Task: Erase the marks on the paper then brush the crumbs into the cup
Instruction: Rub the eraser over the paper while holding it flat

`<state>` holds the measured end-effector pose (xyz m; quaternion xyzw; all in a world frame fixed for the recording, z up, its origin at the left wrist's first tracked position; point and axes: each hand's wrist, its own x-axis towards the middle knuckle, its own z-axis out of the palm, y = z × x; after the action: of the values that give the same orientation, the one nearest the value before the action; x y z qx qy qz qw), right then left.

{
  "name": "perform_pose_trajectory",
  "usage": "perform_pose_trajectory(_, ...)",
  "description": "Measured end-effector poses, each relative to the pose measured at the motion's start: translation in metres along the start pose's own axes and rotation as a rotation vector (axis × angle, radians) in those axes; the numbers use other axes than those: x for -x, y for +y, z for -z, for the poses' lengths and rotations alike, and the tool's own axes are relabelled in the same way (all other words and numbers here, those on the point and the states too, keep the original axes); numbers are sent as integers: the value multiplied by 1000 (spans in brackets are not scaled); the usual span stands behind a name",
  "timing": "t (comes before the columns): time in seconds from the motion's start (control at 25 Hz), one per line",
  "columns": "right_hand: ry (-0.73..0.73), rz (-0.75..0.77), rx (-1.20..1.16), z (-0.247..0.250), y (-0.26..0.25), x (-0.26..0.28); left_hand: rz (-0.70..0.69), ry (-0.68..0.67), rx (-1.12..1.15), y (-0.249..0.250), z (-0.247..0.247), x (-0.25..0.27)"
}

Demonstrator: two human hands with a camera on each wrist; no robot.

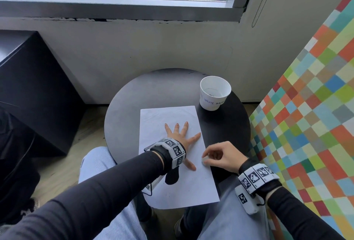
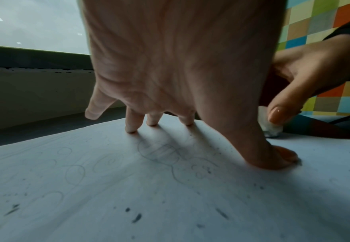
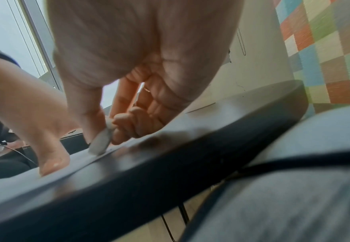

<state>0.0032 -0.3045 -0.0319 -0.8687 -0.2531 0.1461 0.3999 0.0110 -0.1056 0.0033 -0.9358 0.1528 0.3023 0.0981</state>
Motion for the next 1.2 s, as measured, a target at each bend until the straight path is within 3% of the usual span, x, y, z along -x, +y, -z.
perform_pose_trajectory(0.16, 114, -16, 20, 5, 1, -1, -8, 4, 5, 0, 1, -1)
perform_pose_trajectory(0.28, -43, -30, -40, 2, 0, 4, 7, 0, -9, 0, 1, 1)
perform_pose_trajectory(0.44, 116, -15, 21, 4, 2, 2, -5, 2, -5, 0, 1, -1)
perform_pose_trajectory(0.56, -24, -35, -49, 4, 2, 7, 5, 9, -7, 1, -1, 1)
perform_pose_trajectory(0.72, 117, -6, 38, 5, 3, 4, -3, 9, 4, 1, 1, 1)
perform_pose_trajectory(0.88, -5, -9, -25, 2, 2, 6, 5, 10, -1, 0, 0, 1)
perform_pose_trajectory(1.0, 97, -8, 14, 2, 2, 3, -4, 11, 5, 0, 0, 0)
perform_pose_trajectory(1.12, -14, -44, -65, 3, 2, 7, 0, 8, 4, 0, 0, 1)
perform_pose_trajectory(1.2, -11, -49, -70, 4, 2, 9, 0, 6, 5, 0, 0, 2)
